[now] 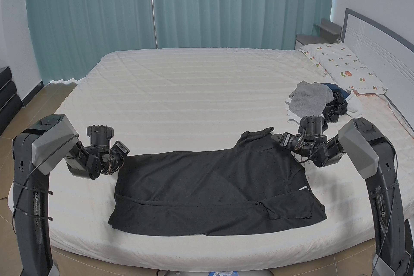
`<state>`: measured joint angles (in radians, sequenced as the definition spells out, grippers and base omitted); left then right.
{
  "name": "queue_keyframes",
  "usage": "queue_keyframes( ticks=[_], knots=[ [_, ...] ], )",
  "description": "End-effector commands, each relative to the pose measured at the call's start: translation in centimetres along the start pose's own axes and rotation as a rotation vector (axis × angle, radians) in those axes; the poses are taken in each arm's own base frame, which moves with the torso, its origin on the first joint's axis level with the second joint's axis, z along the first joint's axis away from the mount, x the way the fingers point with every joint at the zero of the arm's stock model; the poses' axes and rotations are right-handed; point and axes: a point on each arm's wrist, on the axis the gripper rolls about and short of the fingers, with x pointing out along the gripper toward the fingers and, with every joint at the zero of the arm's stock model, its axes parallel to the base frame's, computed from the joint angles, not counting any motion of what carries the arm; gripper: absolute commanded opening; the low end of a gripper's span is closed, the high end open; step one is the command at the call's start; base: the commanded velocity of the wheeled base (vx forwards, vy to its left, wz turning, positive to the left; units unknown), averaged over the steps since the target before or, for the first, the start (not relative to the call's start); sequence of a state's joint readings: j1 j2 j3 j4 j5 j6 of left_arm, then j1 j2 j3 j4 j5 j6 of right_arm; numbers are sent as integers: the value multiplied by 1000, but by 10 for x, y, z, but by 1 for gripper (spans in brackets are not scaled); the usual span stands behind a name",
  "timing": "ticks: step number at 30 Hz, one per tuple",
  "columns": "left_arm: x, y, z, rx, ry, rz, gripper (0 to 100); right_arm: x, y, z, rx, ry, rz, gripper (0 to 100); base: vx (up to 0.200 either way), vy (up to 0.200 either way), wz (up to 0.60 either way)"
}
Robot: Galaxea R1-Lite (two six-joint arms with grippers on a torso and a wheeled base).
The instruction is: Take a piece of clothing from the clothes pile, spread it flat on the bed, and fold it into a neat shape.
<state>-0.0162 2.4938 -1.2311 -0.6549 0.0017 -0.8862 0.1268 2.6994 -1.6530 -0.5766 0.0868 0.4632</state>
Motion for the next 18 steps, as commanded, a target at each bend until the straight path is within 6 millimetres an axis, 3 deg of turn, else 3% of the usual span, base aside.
queue_keyframes(
  ticks=[1, 2, 11, 18],
  knots=[
    [0, 1, 0, -1, 1, 5, 0, 3, -2, -9, 11, 14, -5, 100, 0, 0, 0],
    [0, 1, 0, -1, 0, 3, 0, 3, -2, -8, 23, 12, -7, 0, 0, 0, 0],
    [0, 2, 1, -3, -2, 5, 0, -9, -4, 9, 82, -19, -11, 0, 0, 0, 0],
    [-7, -2, 12, -30, -38, -17, 0, -35, 7, 17, 122, -78, 46, 0, 0, 0, 0]
  ],
)
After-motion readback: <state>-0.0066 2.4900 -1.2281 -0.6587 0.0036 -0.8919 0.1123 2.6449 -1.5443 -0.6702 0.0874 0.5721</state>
